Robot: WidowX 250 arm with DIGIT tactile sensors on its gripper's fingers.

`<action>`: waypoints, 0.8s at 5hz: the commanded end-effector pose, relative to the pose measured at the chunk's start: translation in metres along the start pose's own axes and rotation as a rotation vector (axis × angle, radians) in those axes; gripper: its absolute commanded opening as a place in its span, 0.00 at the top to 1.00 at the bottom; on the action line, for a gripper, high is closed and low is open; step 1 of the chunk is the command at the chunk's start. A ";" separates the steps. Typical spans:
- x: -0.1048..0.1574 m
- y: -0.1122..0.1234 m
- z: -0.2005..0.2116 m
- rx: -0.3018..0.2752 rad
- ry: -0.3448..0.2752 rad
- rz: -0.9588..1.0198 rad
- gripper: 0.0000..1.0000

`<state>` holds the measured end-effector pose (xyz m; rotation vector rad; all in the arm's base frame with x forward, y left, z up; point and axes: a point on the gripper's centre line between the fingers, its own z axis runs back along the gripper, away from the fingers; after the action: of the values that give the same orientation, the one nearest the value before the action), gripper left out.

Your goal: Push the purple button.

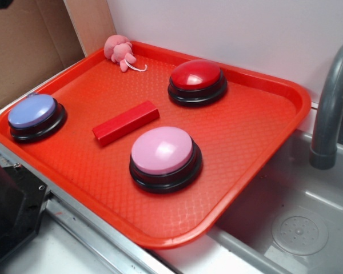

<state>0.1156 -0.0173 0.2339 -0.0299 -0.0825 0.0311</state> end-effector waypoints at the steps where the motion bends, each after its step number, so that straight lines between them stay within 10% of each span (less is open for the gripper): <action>1: 0.000 0.000 0.000 0.000 0.000 0.000 0.00; 4: 0.027 0.082 -0.098 0.124 0.061 0.443 0.00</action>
<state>0.1465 0.0588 0.1311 0.0653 0.0137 0.4819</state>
